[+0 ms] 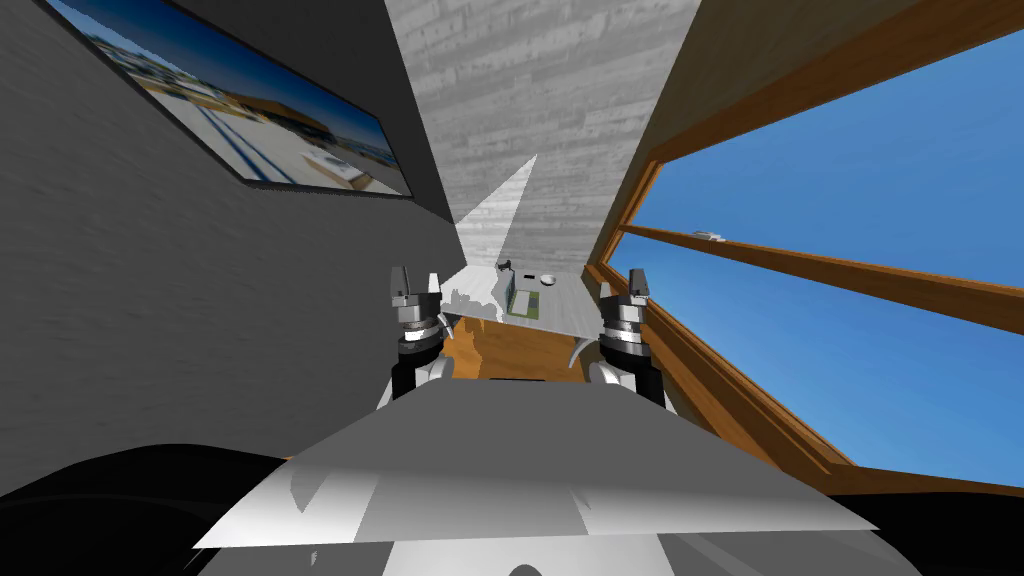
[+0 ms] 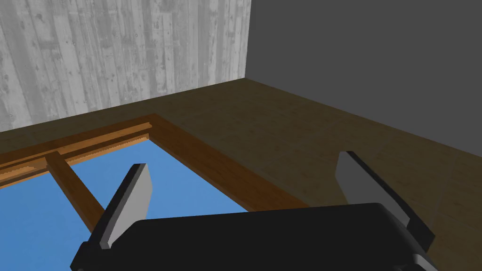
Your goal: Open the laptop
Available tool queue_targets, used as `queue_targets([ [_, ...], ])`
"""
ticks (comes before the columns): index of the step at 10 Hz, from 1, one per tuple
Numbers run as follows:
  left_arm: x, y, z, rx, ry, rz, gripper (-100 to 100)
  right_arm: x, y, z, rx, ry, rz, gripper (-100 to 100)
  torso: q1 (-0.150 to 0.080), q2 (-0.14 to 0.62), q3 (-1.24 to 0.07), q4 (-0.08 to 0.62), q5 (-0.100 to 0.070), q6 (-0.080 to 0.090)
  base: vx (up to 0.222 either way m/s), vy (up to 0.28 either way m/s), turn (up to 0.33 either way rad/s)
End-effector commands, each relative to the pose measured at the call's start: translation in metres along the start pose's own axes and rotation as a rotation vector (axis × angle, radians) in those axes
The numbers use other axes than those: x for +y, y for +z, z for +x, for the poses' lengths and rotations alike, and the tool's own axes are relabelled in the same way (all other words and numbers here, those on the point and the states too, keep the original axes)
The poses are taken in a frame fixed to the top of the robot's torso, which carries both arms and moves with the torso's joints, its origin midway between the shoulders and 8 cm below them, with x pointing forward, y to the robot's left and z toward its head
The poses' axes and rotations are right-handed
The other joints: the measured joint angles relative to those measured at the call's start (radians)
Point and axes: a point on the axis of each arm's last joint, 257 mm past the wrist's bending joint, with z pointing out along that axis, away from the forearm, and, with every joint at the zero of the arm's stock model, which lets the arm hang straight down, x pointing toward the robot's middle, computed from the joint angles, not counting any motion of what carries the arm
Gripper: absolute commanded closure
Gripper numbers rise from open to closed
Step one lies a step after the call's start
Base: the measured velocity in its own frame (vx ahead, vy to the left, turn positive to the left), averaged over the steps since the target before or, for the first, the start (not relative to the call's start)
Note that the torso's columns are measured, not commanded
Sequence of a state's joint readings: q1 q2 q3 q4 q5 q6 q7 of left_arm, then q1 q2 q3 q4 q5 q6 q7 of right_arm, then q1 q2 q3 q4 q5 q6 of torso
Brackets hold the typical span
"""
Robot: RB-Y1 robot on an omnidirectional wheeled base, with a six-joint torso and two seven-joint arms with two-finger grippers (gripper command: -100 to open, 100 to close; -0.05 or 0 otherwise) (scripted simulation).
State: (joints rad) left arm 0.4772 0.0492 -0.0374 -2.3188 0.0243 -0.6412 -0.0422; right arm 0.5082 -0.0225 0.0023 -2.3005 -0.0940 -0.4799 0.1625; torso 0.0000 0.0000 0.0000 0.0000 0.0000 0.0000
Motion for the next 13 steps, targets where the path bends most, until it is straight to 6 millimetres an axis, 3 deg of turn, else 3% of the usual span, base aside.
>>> queue_targets([
  [1,0.0,0.0,0.0,0.0,0.0,0.0,0,0.0,0.0,0.0,0.0,0.0,0.0,0,0.0,0.04,-0.082,0.041,0.0,0.0,0.0,0.0,0.0],
  [9,0.0,0.0,0.0,0.0,0.0,0.0,0,0.0,0.0,0.0,0.0,0.0,0.0,0,0.0,0.618,-1.234,0.617,0.0,0.0,0.0,0.0,0.0],
  [10,0.0,0.0,0.0,0.0,0.0,0.0,0,-0.005,0.0,0.007,0.052,-0.045,0.008,-100,0.0,0.691,-1.382,0.691,0.0,0.0,0.018,0.034,-0.021],
  [13,0.0,0.0,0.0,0.0,0.0,0.0,0,-0.017,-0.002,0.018,0.129,-0.138,0.028,-100,0.003,0.736,-1.476,0.736,0.001,0.0,0.034,0.086,-0.025],
])
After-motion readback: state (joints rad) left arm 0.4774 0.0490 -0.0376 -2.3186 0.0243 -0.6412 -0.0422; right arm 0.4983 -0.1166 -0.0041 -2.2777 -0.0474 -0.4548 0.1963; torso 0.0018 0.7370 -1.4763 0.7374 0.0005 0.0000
